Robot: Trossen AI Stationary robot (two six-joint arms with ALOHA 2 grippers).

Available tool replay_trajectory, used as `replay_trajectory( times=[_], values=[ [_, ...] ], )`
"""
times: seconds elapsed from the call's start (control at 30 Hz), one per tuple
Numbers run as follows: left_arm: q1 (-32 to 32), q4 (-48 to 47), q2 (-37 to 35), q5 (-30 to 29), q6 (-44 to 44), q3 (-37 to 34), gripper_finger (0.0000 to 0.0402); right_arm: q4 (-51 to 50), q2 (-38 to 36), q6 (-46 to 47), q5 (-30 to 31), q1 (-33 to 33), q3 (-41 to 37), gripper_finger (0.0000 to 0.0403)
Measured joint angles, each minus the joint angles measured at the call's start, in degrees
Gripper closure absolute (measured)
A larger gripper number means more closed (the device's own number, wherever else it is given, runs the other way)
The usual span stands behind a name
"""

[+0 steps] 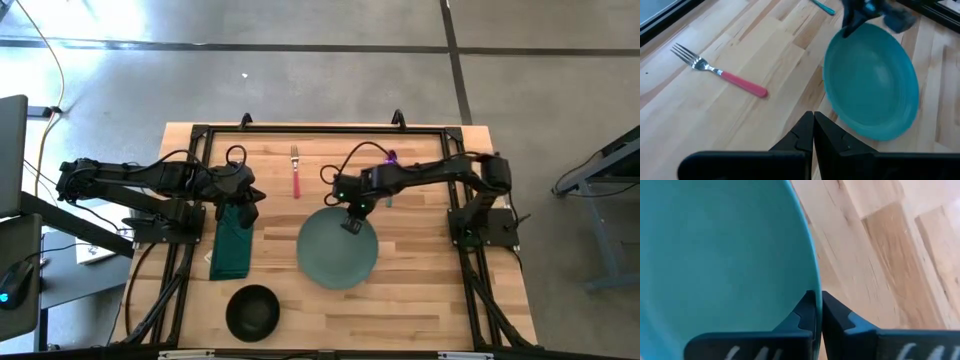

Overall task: Set table place
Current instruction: Move the green plate to the center of the table

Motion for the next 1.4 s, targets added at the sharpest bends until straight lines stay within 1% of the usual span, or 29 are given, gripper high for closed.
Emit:
replay_trajectory(
  times=[0.23,0.5,1.0,1.1,1.27,1.4],
  values=[
    [0.0,0.1,0.0,0.0,0.7,0.0,0.0401,0.6,3.8,-2.4,0.3,-1.4,-0.8,0.0403],
    [0.0,0.2,0.0,0.0,0.7,0.0,0.0401,2.7,5.1,-3.7,1.1,-1.7,-0.8,0.0400],
    [0.0,0.2,0.0,0.0,0.7,0.0,0.0401,2.6,5.1,-3.8,1.9,-1.7,-0.8,0.0340],
    [0.0,0.2,0.0,0.0,0.7,0.0,0.0401,2.7,5.1,-3.8,2.1,-1.7,-0.8,0.0336],
    [0.0,0.2,0.0,0.0,0.8,0.0,0.0401,2.7,5.1,-3.6,4.4,-1.7,-0.8,0.0336],
    [0.0,0.2,0.0,-1.0,0.8,0.0,0.0401,2.7,5.0,-3.2,4.3,-1.7,-0.8,0.0336]
  ],
)
